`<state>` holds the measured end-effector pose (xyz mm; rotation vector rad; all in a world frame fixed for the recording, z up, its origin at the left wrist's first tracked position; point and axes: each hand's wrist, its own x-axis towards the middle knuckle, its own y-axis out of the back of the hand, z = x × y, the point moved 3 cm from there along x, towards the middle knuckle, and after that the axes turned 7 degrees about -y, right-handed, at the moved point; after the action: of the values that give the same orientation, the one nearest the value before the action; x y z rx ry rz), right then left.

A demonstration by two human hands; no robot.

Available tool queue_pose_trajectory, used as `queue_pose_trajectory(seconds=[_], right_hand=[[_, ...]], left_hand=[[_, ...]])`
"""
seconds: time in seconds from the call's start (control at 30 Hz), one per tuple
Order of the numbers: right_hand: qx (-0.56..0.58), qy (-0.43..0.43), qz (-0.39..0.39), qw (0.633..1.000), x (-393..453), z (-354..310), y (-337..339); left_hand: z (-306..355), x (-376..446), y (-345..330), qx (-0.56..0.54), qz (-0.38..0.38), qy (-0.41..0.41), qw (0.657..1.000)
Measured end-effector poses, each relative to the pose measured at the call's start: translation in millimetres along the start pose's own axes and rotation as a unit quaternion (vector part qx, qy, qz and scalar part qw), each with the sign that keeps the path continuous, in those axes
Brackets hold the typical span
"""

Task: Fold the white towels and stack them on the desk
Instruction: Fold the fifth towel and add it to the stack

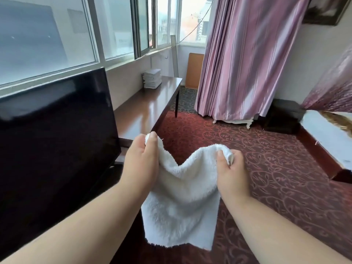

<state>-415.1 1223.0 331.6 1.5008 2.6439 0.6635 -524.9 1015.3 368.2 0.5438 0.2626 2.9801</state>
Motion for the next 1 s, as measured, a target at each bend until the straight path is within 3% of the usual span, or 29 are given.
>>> queue_pose_trajectory(seconds=[0.23,0.43,0.7,1.0], right_hand=[[0.02,-0.012,0.011,1.0,169.6,0.0,-68.8],[0.072,0.002,-0.021,0.997,328.4,12.8,-151.4],[0.028,0.096,-0.175,0.979,536.5,-16.2,-278.3],[0.066,0.068,-0.388,0.917,647.2,-47.5,-473.1]], left_hand=[[-39.2,166.3,-98.7,0.044,-0.015,-0.011,0.999],[-86.6,307.9,-163.5,0.077,0.046,0.0,0.996],[-123.7,476.8,-224.8,0.141,0.201,0.013,0.969],[-207.1,625.7,-190.2,0.176,0.348,0.068,0.918]])
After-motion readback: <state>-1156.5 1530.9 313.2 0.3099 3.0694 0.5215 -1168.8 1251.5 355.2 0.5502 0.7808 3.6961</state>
